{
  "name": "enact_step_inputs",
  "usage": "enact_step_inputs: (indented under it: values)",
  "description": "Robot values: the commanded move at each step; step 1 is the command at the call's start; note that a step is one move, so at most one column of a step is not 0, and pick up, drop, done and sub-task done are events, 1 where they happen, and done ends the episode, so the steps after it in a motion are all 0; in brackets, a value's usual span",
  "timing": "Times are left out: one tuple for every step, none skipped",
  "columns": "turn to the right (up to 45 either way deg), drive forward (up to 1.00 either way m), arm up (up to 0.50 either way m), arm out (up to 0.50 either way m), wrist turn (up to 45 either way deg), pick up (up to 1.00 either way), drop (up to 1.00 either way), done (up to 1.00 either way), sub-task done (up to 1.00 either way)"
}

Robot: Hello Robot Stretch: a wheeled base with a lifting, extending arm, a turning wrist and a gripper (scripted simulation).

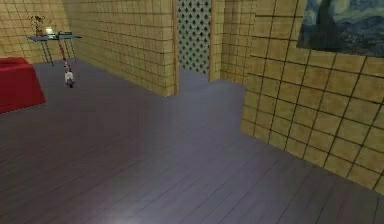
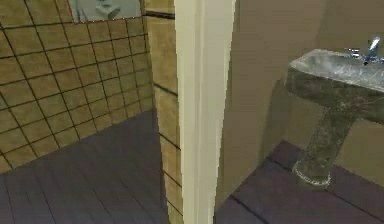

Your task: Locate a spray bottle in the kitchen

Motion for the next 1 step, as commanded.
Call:
enact_step_inputs:
  values:
    - [0.0,1.00,0.00,0.00,0.0,0.00,0.00,0.00,0.00]
